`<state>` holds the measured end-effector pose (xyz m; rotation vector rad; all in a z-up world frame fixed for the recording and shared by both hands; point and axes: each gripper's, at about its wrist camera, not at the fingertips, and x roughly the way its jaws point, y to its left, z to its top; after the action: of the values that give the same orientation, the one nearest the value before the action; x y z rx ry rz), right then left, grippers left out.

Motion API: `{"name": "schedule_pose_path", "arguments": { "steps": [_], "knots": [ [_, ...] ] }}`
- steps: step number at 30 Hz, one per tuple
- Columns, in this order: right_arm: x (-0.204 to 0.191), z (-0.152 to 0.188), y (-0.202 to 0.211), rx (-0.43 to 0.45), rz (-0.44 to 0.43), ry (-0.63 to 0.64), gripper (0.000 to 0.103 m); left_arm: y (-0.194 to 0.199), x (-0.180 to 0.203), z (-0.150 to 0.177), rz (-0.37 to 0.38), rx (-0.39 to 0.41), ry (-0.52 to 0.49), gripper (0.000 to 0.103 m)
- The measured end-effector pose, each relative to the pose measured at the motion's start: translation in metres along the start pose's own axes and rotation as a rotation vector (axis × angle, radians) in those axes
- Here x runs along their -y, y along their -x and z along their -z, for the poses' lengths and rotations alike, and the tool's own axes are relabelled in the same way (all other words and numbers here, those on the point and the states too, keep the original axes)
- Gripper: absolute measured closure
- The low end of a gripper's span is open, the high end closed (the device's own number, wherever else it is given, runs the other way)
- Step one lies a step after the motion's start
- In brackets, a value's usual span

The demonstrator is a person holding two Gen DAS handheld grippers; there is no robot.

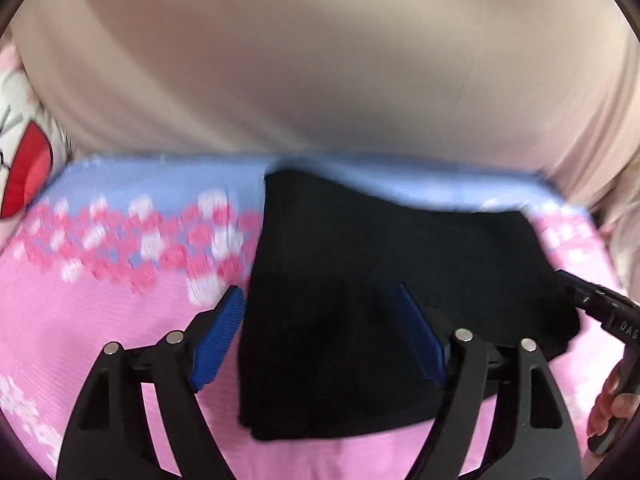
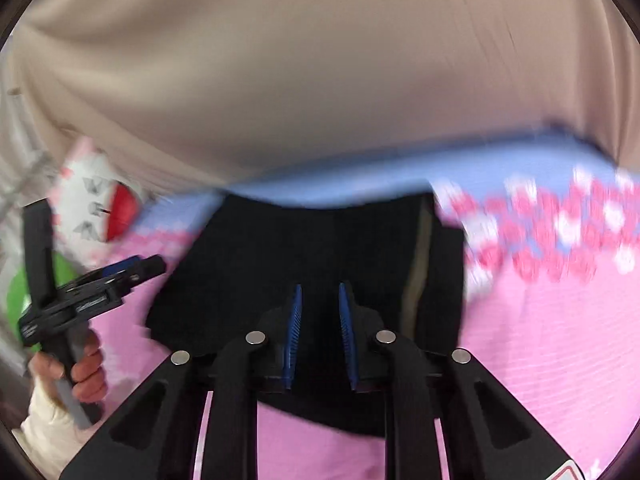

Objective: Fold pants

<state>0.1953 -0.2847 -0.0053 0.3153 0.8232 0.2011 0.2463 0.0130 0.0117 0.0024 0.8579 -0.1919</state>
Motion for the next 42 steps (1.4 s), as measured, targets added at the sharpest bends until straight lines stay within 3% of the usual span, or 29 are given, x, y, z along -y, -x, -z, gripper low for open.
{"name": "schedule_pose_path", "arguments": {
  "steps": [2,5,8,11,12,13,14,15,17,18,19,23,26,29,31,33,35,37,42],
  "knots": [
    [0.026,0.01,-0.017,-0.031,0.019,-0.047,0.103,-0.028,-0.01,0.013,-0.013,-0.061,0.039,0.025],
    [0.048,0.018,-0.016,-0.005,-0.095,-0.124,0.103,-0.038,-0.03,0.026,0.024,-0.054,0.12,0.012],
    [0.041,0.02,-0.016,0.009,-0.056,-0.077,0.103,-0.031,-0.03,0.029,0.017,-0.04,0.122,0.012],
    [0.035,0.017,-0.007,0.015,-0.036,-0.111,0.103,-0.012,-0.023,0.031,-0.003,-0.02,0.104,0.013],
    [0.029,0.017,0.002,0.034,-0.01,-0.103,0.092,-0.008,-0.025,0.03,-0.001,-0.009,0.102,0.013],
    [0.024,0.017,0.014,0.067,0.028,-0.085,0.055,0.0,-0.025,0.032,0.003,0.005,0.1,0.013],
    [0.02,0.016,0.021,0.079,0.045,-0.077,0.034,0.006,-0.024,0.033,0.004,0.015,0.095,0.013],
    [0.021,0.016,0.024,0.091,0.069,-0.073,0.026,0.011,-0.023,0.032,-0.001,0.025,0.089,0.013],
    [0.024,0.014,0.014,0.041,0.083,-0.075,0.033,0.018,-0.019,0.031,-0.011,0.04,0.068,0.013],
    [0.026,0.015,0.005,0.01,0.059,-0.087,0.054,0.02,-0.016,0.029,-0.013,0.037,0.061,0.013],
    [0.027,0.017,0.0,-0.007,0.055,-0.087,0.057,0.02,-0.013,0.03,-0.021,0.031,0.054,0.013],
    [0.007,0.016,-0.008,0.006,0.115,-0.003,0.077,0.023,-0.005,0.033,-0.022,0.039,0.033,0.013],
    [0.021,0.012,0.001,0.035,0.085,-0.057,0.095,0.024,0.002,0.038,-0.015,0.032,0.012,0.013],
    [0.037,0.017,-0.008,0.02,0.038,-0.106,0.089,0.023,0.01,0.046,-0.015,0.029,-0.009,0.013],
    [0.026,0.015,0.001,0.031,0.049,-0.09,0.077,0.026,0.017,0.05,-0.025,0.031,-0.022,0.013],
    [0.01,0.018,0.019,0.076,0.06,-0.104,0.077,0.033,0.022,0.054,-0.031,0.034,-0.032,0.013],
    [-0.007,0.032,0.044,0.125,0.108,-0.091,0.067,0.047,0.028,0.062,-0.045,0.056,-0.033,0.013],
    [-0.021,0.05,0.057,0.156,0.146,-0.092,0.048,0.057,0.032,0.07,-0.058,0.075,-0.038,0.01],
    [-0.048,0.105,0.076,0.209,0.277,-0.024,0.044,0.073,0.042,0.097,-0.073,0.114,-0.043,0.005]
  ]
}}
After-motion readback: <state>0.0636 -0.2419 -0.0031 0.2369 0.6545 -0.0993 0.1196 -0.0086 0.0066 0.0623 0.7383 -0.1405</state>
